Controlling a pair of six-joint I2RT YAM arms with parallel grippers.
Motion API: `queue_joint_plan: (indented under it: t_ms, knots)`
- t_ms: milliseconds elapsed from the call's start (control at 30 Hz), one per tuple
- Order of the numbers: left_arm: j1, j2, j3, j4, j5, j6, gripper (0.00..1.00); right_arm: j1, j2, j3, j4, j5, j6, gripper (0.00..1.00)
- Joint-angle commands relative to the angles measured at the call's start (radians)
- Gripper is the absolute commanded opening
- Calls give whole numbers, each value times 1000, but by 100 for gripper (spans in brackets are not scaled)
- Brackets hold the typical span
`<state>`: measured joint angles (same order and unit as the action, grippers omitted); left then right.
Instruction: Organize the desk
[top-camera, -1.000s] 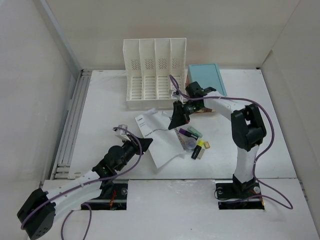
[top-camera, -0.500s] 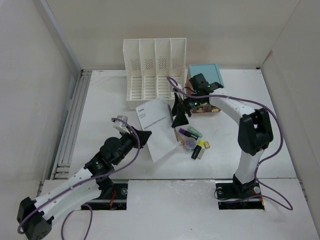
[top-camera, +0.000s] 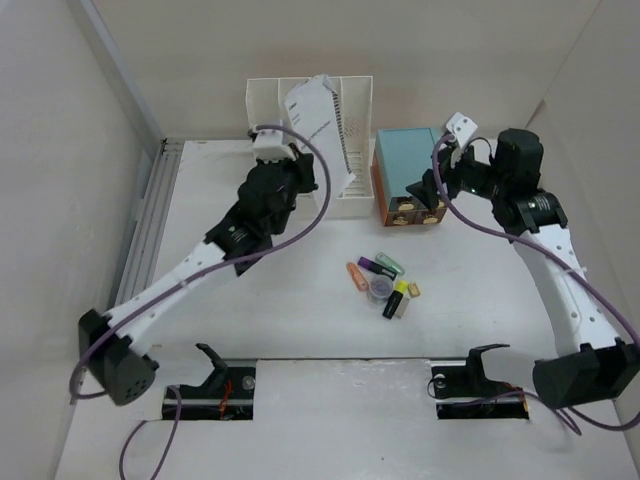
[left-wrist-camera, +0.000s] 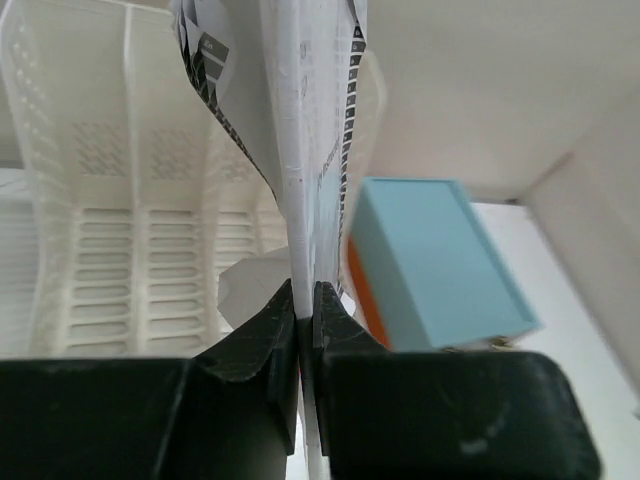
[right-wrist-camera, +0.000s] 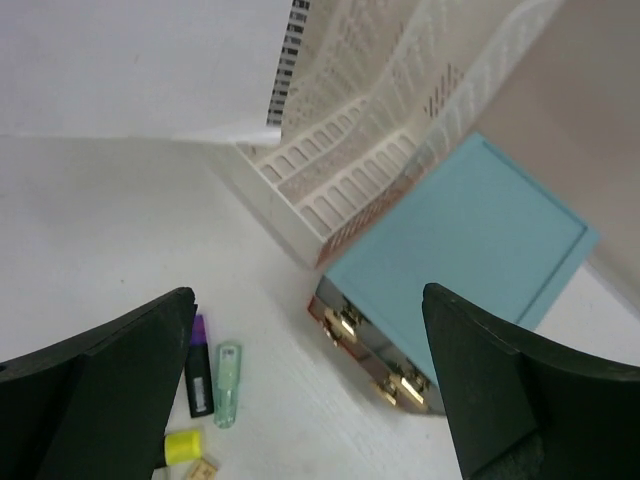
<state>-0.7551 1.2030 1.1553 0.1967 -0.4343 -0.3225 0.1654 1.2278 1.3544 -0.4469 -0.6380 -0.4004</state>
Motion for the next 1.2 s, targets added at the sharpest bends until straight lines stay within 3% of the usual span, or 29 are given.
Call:
queue_joint_plan:
  t_ms: [0, 167, 633, 833, 933, 1167]
  knots:
    - [31, 137, 102, 69, -136, 149, 0, -67, -59, -86, 112, 12, 70, 100]
    - [31, 347, 217, 162, -216, 264, 0, -205, -82, -104, 139, -90, 112, 100]
    - [31, 549, 363, 286, -238, 393, 0, -205, -73, -136, 157, -134, 112, 100]
    - [31, 604, 314, 490, -297, 413, 0, -205, -54, -136, 157, -143, 112, 100]
    - [31, 627, 241, 694, -320, 479, 0, -205, -54, -146, 166, -152, 112, 100]
    - [40, 724, 230, 874, -320, 502, 0, -205, -34, -155, 175, -161, 112, 100]
